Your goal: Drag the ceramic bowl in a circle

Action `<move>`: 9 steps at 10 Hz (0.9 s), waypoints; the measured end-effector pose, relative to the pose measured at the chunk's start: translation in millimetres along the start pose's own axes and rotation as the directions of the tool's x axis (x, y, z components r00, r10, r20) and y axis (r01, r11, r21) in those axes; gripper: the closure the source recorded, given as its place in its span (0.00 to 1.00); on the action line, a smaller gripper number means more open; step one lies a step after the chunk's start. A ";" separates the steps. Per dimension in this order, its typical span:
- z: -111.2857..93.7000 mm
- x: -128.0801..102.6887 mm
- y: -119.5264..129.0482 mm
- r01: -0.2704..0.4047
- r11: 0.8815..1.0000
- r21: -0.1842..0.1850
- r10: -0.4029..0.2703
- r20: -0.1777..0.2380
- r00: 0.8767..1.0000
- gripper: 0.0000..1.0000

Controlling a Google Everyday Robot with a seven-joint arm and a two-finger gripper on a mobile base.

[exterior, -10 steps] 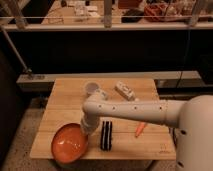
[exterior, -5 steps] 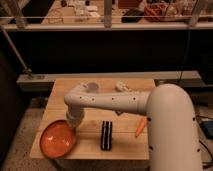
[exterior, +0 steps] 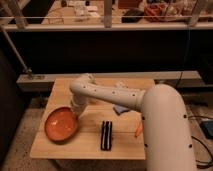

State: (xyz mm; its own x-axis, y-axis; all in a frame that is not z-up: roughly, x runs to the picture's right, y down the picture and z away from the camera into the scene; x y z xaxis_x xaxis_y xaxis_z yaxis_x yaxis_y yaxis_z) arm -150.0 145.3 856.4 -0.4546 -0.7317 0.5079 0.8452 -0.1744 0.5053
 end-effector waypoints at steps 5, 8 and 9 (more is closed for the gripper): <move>-27.6 -72.2 65.2 -0.236 0.972 -0.007 0.235 -0.065 0.970 1.00; -31.1 -119.4 67.4 -0.287 0.958 -0.009 0.286 -0.055 0.957 1.00; -27.6 -130.2 58.8 -0.274 0.962 -0.003 0.274 -0.033 0.961 1.00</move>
State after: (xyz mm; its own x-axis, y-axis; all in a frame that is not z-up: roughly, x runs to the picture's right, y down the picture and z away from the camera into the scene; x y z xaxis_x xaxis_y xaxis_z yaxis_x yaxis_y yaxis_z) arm -33.3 212.2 800.8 -0.1960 -0.7728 0.6036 0.9384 0.0308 0.3441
